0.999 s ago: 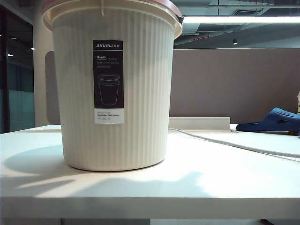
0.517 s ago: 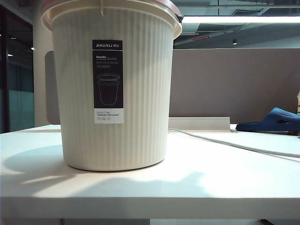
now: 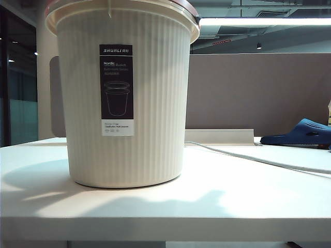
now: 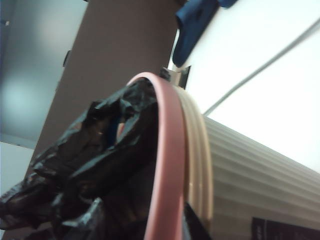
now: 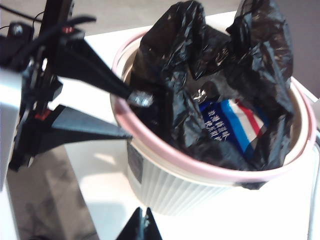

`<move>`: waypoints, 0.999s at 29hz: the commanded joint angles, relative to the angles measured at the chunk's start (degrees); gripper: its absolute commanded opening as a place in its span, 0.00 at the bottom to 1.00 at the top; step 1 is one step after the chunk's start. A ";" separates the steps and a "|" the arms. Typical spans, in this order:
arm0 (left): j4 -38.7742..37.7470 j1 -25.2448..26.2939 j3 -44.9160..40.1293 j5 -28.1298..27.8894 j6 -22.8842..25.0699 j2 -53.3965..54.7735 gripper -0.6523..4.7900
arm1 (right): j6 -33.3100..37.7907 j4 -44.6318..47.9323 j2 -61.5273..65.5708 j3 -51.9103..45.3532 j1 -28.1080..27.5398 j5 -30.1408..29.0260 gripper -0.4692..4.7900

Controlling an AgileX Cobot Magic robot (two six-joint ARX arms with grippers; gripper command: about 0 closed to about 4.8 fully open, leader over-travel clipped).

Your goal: Open the ring lid of the trash can, pull out the black garbage bag inside, and place it on the table.

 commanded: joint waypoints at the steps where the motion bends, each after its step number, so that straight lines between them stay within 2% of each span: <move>1: 1.66 0.02 0.90 -0.61 0.22 -0.07 0.48 | 0.13 -0.61 -0.17 0.13 0.11 -0.63 0.08; 9: 3.63 0.02 2.78 -0.59 0.20 -0.07 0.47 | -2.71 -2.73 -0.13 -0.33 0.13 -1.18 0.08; 15: 4.66 0.02 3.26 -0.59 0.22 -0.04 0.46 | -10.12 -1.79 -0.13 -3.30 0.15 -2.95 0.08; 29: 6.82 0.04 3.30 -0.68 0.20 -0.04 0.46 | -25.49 17.99 -0.13 -14.75 0.17 -1.88 0.08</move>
